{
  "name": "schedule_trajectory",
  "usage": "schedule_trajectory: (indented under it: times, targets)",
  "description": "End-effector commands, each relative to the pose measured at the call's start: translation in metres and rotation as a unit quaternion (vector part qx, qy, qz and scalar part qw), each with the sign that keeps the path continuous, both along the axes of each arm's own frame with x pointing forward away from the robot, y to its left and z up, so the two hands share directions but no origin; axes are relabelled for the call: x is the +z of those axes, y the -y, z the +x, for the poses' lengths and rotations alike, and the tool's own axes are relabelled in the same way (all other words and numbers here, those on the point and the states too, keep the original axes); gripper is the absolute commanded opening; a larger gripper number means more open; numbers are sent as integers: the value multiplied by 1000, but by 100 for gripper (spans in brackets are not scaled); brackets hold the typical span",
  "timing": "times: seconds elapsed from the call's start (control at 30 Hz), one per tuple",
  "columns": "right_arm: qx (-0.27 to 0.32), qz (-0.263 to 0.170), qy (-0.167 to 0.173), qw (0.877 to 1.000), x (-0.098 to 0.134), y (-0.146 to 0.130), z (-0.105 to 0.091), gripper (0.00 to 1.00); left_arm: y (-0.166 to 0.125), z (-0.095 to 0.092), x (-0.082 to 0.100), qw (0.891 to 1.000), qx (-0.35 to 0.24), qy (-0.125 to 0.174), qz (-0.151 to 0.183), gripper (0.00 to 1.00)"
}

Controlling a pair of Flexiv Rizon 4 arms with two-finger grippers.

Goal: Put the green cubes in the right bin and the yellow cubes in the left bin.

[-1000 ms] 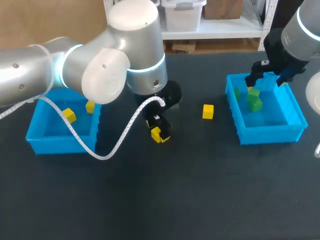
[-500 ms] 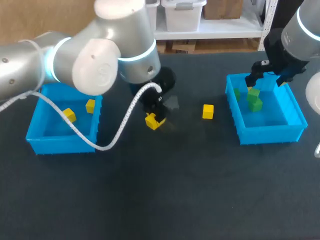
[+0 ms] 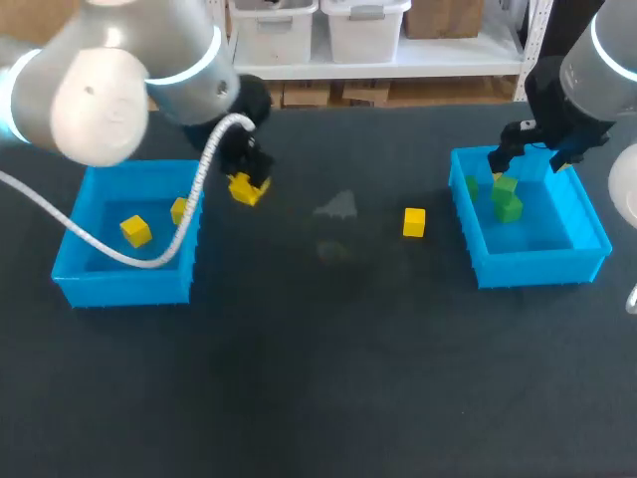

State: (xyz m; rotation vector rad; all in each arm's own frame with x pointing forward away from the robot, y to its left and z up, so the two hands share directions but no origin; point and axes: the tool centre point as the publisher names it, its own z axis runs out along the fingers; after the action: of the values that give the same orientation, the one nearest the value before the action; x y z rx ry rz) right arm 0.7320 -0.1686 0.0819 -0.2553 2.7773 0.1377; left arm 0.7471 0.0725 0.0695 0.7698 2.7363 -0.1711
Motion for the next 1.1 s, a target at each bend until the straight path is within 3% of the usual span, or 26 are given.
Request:
schedule_trajectory:
  times: [0.03, 0.23, 0.6, 0.83, 0.87, 0.9, 1.1]
  targets:
    - [-1, -1, 2, 1000, 0, 0, -2, 100, -30, 1, 16, 998, 26, 45, -26, 0]
    - [-1, -1, 2, 1000, 0, 0, -2, 100, -66, 10, 26, 995, 74, 63, -27, 0]
    - [-1, -1, 2, 1000, 0, 0, -2, 100, -120, 4, 21, 988, 136, 75, -8, 0]
    - [-1, -1, 2, 1000, 0, 0, -2, 100, -137, -1, 16, 985, 150, 86, 8, 0]
    - [-1, -1, 2, 1000, 0, 0, -2, 100, -137, -2, 16, 985, 151, 88, 8, 19]
    - [-1, -1, 2, 1000, 0, 0, -2, 100, -138, -3, 16, 984, 154, 89, 4, 100]
    - [-1, -1, 2, 1000, 0, 0, -2, 100, -138, -7, 19, 983, 157, 92, -7, 100]
